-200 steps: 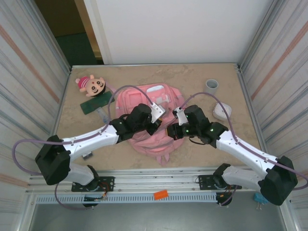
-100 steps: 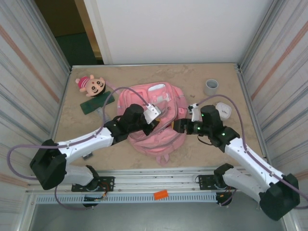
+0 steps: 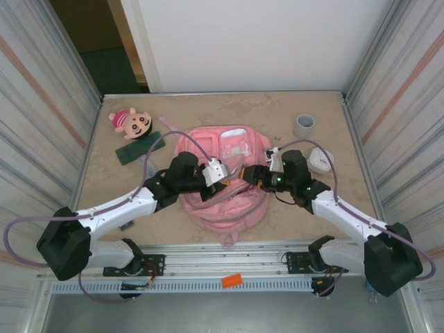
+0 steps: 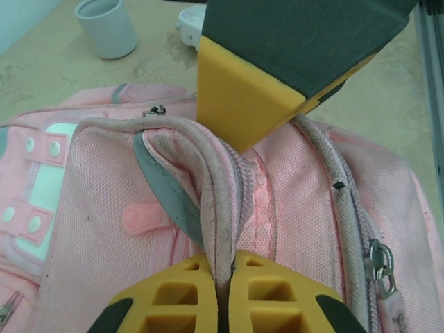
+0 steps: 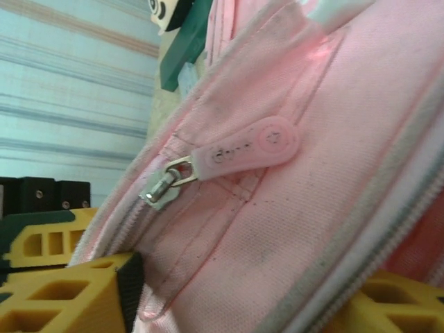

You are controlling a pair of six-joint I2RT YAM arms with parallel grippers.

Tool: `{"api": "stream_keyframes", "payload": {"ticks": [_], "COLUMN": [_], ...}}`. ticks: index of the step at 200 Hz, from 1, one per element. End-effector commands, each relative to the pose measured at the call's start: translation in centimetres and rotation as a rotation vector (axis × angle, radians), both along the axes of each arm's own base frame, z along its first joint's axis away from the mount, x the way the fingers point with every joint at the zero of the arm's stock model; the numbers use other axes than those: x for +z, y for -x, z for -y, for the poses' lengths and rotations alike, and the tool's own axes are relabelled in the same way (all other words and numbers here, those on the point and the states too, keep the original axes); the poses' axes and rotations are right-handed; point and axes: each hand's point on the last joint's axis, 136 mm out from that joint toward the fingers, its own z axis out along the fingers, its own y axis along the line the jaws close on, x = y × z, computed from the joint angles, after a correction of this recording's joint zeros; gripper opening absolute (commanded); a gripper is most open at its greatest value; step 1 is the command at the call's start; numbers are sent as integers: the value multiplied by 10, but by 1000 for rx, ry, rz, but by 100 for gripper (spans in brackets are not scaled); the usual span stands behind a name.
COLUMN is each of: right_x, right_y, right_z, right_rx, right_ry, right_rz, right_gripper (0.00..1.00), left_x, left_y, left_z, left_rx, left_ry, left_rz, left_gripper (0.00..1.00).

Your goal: Pack books, pencil case, and school supplies into a backpack

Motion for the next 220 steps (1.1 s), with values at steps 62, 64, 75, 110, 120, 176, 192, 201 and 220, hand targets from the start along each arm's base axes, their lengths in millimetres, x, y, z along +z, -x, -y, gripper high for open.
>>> {"api": "stream_keyframes", "payload": {"ticks": [62, 64, 75, 110, 120, 176, 192, 201, 220], "right_x": [47, 48, 48, 49, 48, 46, 48, 48, 49], "right_y": [-11, -10, -8, -7, -7, -5, -3, -2, -1], "right_z": [1, 1, 3, -2, -7, -26, -29, -29, -29], "right_rx": [-137, -138, -132, -117, -101, -51, -42, -40, -40], "right_ry": [-78, -75, -53, -50, -46, -34, -25, -19, -15], "right_rz": [174, 176, 179, 182, 179, 179, 183, 186, 191], "right_gripper": [4, 5, 6, 6, 5, 4, 4, 4, 4], "left_x": [53, 53, 54, 51, 46, 3, -8, -10, -14], "left_y": [-76, -75, -71, -34, -24, 28, 45, 52, 57], "left_z": [-44, -44, -47, -53, -57, -66, -59, -54, -47], "left_rx": [388, 391, 391, 380, 400, 450, 374, 328, 285], "left_ry": [126, 128, 140, 201, 223, 256, 261, 279, 298], "left_rz": [45, 41, 24, -198, -286, -654, -711, -727, -736], "left_gripper": [10, 12, 23, 49, 52, 64, 68, 70, 70]}}
